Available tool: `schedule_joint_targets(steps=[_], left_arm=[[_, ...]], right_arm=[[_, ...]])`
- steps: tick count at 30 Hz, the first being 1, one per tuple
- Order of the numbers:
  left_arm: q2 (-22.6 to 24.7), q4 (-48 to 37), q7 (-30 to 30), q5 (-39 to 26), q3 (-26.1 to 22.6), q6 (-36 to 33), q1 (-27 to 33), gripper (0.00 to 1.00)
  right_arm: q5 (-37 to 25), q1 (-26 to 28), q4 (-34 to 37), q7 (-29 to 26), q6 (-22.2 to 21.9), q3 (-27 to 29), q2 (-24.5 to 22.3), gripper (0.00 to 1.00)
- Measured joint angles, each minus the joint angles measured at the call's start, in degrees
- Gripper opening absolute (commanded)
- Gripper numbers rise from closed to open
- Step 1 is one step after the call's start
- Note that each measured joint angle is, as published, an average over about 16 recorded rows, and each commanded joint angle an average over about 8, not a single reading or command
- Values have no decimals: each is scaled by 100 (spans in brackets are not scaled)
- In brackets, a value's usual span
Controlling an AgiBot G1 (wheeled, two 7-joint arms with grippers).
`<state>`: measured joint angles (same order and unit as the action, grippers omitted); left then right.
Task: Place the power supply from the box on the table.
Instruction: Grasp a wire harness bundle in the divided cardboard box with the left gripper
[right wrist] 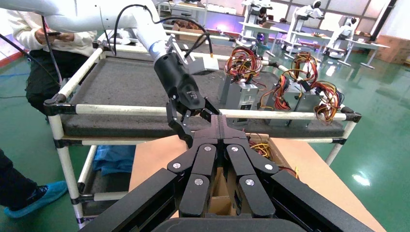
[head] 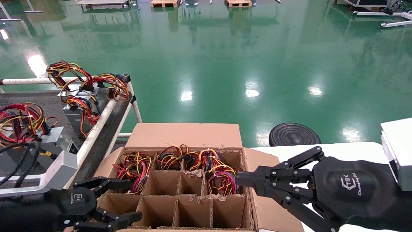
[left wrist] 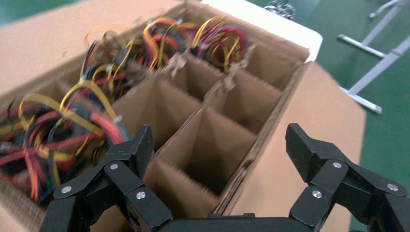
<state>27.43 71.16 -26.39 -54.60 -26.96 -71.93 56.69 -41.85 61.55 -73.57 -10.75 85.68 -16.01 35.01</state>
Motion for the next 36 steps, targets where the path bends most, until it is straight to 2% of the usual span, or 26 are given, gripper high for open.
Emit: schedule_joint_targets(steps=[16,27,36], left_arm=[[187,63,-765,-438,-343,839,-146,100],[338,115,-865,-510,-385,1250,-262,100],[271,135,-843,-631,-379,1482,-330,100]], right_arm=[[0,0,0,0,0,0,0,0],[0,0,0,0,0,0,0,0],[0,0,0,0,0,0,0,0]])
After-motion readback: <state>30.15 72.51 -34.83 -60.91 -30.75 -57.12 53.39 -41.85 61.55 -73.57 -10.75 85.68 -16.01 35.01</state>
